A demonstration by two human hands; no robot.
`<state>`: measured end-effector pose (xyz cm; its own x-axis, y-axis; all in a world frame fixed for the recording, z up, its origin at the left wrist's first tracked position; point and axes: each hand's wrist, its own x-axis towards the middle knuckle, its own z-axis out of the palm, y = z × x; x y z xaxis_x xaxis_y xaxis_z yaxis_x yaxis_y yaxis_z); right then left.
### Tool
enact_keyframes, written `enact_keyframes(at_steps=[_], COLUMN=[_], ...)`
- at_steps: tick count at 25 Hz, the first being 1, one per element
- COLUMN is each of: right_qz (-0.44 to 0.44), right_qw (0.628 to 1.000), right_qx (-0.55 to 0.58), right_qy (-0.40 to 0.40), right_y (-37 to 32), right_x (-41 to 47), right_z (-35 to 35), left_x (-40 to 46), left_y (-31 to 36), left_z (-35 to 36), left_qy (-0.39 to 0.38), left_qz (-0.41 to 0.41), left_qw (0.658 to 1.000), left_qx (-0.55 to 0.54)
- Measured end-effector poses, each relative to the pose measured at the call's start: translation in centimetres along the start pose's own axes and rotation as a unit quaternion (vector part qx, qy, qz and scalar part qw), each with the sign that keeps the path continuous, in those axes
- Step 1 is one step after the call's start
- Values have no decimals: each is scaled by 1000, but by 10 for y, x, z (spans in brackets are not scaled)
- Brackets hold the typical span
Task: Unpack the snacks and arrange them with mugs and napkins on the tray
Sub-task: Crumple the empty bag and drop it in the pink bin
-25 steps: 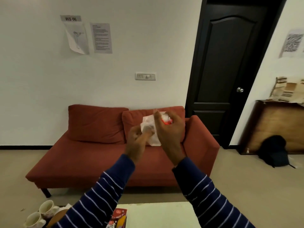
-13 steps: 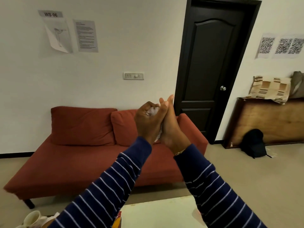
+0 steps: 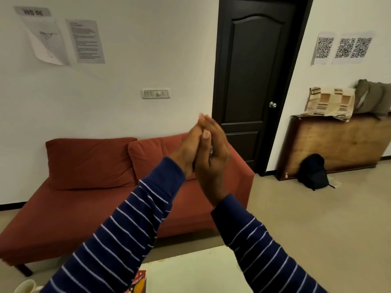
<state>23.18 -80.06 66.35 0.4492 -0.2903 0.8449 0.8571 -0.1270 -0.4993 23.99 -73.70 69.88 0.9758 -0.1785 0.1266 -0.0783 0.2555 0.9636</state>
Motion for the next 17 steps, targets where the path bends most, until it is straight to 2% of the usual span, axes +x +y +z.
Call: enact_keyframes(at_steps=[3,8,11,13,15,17], right_qz=[50,150,252,378,515,597], right_qw=[998,983,965,922,850,785], right_qx=[-6,-48,-38,-2,35,144], right_qy=[25,91,65,82,106,85], right_y=[15,65,110,140,172,196], right_x=[22,85,116,136,147,151], right_z=[-33,-119,-193,-249,-307,-356], left_x=[15,48,86,120,149,172], left_y=[-1,-61,-104,-143,-186,-229], left_z=[42,133,191,232,275,304], left_qy=[13,-20,-41,-89,-108,-55], left_qz=[26,32,74,99,145,209], left_qw=[998,999,977,951,936,916], left_qx=[58,18,198,278,300,339])
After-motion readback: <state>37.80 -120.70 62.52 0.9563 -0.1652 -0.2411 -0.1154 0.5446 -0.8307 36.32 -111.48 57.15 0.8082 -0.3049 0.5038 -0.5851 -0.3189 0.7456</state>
